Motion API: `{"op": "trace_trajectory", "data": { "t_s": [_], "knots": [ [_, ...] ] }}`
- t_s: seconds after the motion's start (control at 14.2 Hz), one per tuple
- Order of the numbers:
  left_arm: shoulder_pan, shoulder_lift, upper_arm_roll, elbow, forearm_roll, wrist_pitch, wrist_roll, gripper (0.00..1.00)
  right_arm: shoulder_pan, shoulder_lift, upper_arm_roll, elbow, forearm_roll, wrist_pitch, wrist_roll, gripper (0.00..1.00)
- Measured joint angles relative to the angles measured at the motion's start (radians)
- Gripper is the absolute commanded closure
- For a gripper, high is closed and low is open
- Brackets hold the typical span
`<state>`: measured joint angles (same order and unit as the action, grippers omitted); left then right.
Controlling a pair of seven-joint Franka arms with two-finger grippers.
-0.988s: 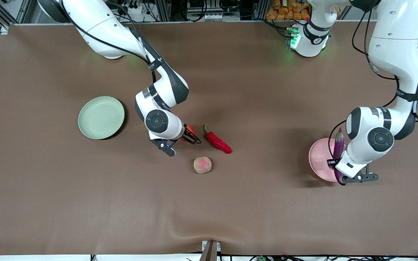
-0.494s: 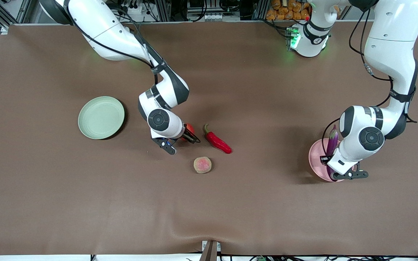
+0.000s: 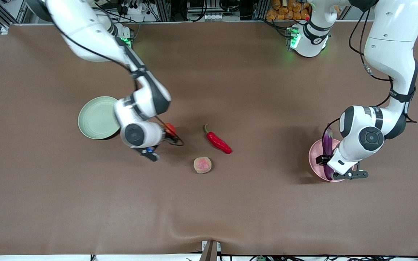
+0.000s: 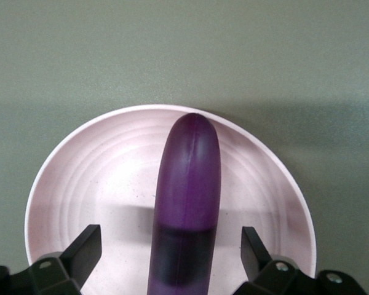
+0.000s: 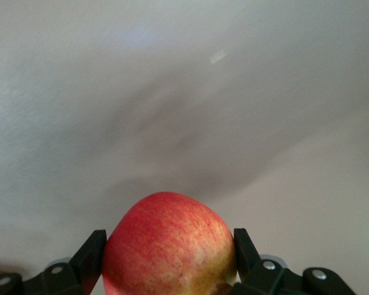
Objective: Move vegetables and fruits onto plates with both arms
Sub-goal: 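Release the eggplant on the pink plate while the right gripper carries the apple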
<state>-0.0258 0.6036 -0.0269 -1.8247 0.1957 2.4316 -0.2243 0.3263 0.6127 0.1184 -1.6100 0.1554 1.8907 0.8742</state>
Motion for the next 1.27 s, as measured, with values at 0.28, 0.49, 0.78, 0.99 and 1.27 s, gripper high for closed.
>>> {"op": "trace_trajectory", "data": {
  "t_s": [0.28, 0.49, 0.78, 0.99, 1.27],
  "knots": [
    [0.0, -0.014, -0.008, 0.005, 0.0, 0.004, 0.0, 0.0, -0.189, -0.15, -0.009, -0.023, -0.067, -0.252, -0.349, 1.0],
    [-0.001, -0.065, -0.03, 0.012, 0.0, 0.004, -0.001, 0.0, -0.325, -0.221, -0.013, -0.179, -0.126, -0.189, -0.598, 1.0],
    [-0.002, -0.143, -0.118, 0.031, -0.009, -0.045, -0.096, 0.0, -0.465, -0.238, -0.014, -0.433, -0.14, 0.072, -0.829, 0.99],
    [-0.021, -0.158, -0.217, 0.084, -0.015, -0.143, -0.319, 0.0, -0.515, -0.238, -0.014, -0.51, -0.14, 0.12, -0.922, 0.17],
    [-0.168, -0.143, -0.246, 0.156, -0.021, -0.211, -0.685, 0.0, -0.541, -0.243, -0.013, -0.507, -0.14, 0.12, -0.965, 0.0]
  ]
}}
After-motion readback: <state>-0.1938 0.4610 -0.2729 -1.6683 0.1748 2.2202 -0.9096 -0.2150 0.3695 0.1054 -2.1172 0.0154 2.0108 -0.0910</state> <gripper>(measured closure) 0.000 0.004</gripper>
